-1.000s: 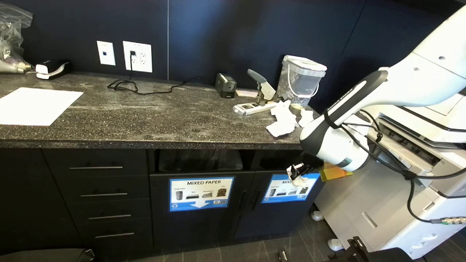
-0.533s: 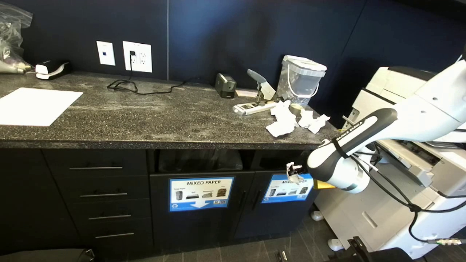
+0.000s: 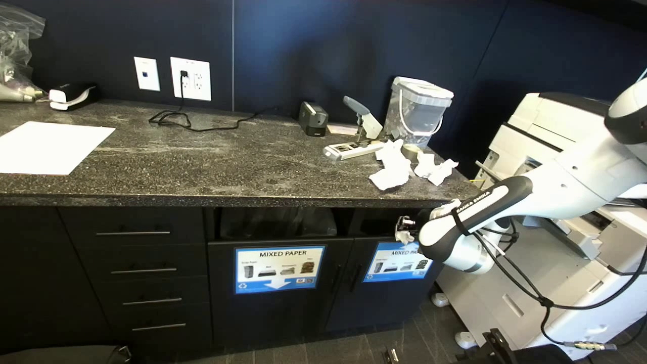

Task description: Put the tissues in the rubbish bin.

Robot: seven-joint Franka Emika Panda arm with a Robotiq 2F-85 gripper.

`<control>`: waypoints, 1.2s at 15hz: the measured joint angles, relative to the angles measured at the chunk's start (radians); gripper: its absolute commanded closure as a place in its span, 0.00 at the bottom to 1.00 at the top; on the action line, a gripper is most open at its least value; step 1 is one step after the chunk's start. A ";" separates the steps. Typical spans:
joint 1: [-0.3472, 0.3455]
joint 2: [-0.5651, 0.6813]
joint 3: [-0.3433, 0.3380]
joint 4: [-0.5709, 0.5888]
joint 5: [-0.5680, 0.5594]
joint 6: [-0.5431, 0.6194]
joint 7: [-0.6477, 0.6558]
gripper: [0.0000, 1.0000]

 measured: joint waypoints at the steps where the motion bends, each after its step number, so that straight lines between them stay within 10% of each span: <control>1: 0.004 0.024 0.000 0.028 -0.002 0.016 0.028 0.83; 18: 0.118 0.281 -0.046 0.360 -0.003 0.199 0.385 0.83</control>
